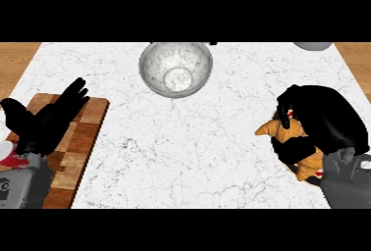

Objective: Pick the croissant from the plate and place it in the bowl

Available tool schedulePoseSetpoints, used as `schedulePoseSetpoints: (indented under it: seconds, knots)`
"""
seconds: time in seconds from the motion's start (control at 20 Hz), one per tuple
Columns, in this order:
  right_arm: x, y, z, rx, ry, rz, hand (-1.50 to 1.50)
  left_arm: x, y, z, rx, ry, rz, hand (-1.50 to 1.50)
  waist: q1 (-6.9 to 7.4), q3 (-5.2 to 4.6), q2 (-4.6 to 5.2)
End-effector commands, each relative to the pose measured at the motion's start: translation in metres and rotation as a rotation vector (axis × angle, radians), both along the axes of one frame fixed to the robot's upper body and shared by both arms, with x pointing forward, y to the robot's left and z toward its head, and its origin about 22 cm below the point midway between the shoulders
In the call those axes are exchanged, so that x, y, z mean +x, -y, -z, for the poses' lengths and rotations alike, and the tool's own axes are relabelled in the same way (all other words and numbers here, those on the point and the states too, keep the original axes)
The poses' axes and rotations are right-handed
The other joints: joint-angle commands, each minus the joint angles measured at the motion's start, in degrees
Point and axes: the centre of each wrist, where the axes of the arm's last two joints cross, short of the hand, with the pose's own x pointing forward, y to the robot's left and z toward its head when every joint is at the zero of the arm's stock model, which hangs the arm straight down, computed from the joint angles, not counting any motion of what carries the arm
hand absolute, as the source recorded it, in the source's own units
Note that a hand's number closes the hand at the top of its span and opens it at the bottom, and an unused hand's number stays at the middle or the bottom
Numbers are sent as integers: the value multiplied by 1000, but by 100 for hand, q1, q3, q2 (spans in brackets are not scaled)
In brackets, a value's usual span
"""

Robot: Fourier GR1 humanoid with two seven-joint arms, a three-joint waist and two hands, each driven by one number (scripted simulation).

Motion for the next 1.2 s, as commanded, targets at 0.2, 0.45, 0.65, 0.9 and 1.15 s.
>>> schedulePoseSetpoints:
  seconds: [0.2,0.45,0.65,0.9,1.15]
  knots:
    - [-32,-45,-85,-31,96,-34,150,-6,1,3,0,1,24,0,90,-2,12]
    - [-19,-72,-100,171,89,-75,150,10,6,-5,6,16,20,0,77,1,23]
    - [8,-102,-119,214,88,-81,150,8,-4,4,6,11,20,0,117,0,37]
    - [27,-120,-117,232,154,-69,150,4,9,-3,26,10,21,0,122,5,37]
    - [72,-147,-131,250,198,-69,150,3,16,12,-8,14,27,0,183,1,70]
